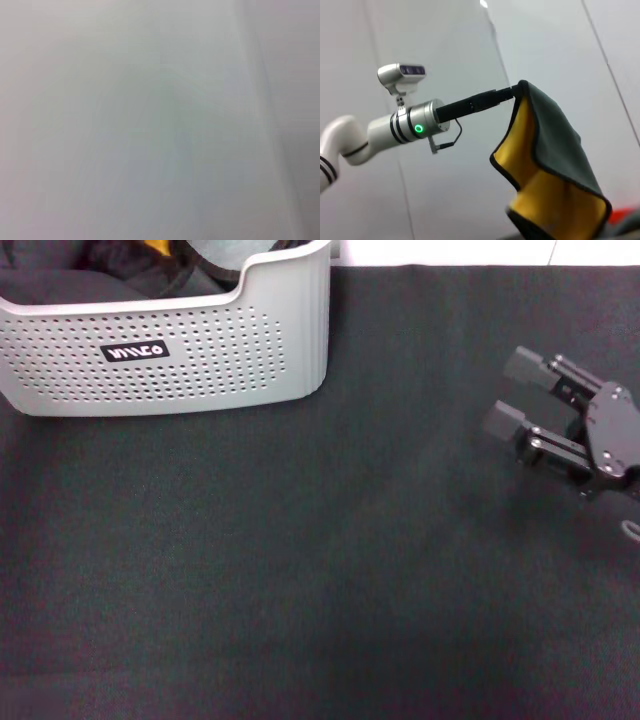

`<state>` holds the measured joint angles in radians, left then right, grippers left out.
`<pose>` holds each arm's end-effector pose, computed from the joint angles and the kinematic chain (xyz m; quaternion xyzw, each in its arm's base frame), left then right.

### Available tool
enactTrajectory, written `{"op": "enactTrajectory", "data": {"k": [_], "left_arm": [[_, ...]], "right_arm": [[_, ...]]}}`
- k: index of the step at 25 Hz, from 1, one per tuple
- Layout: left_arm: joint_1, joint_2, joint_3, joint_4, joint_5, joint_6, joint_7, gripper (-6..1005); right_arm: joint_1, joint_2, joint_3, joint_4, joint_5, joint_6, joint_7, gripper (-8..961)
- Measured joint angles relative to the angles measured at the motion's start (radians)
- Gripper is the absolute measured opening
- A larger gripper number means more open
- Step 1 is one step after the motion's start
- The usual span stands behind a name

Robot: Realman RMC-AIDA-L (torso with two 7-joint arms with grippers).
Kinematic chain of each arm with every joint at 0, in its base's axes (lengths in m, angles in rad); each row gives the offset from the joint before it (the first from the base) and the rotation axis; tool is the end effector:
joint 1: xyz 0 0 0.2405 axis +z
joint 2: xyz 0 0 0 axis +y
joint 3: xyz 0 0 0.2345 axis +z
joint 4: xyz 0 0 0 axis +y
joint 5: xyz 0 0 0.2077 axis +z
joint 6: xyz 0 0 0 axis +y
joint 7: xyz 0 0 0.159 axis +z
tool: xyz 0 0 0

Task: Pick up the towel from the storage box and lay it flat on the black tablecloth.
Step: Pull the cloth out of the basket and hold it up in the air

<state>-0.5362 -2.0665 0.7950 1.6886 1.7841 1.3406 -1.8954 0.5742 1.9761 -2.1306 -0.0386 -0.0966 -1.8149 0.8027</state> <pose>-0.0627 0.3649 0.1837 -0.8740 0.0005 -0.2878 0.3916 0.2052 0.2848 -0.0060 -0.8366 0.1216 0.5131 0.1486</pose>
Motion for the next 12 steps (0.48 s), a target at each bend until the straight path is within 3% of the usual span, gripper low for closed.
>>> {"op": "enactTrajectory", "data": {"k": [5, 12], "left_arm": [[0.060, 0.006, 0.005, 0.108, -0.221, 0.084, -0.032, 18], [0.163, -0.022, 0.072, 0.221, -0.263, 0.132, -0.034, 14]], "right_arm": [[0.001, 0.001, 0.001, -0.003, 0.000, -0.069, -0.060, 764], [0.003, 0.024, -0.006, -0.062, -0.008, -0.137, -0.189, 764]]}}
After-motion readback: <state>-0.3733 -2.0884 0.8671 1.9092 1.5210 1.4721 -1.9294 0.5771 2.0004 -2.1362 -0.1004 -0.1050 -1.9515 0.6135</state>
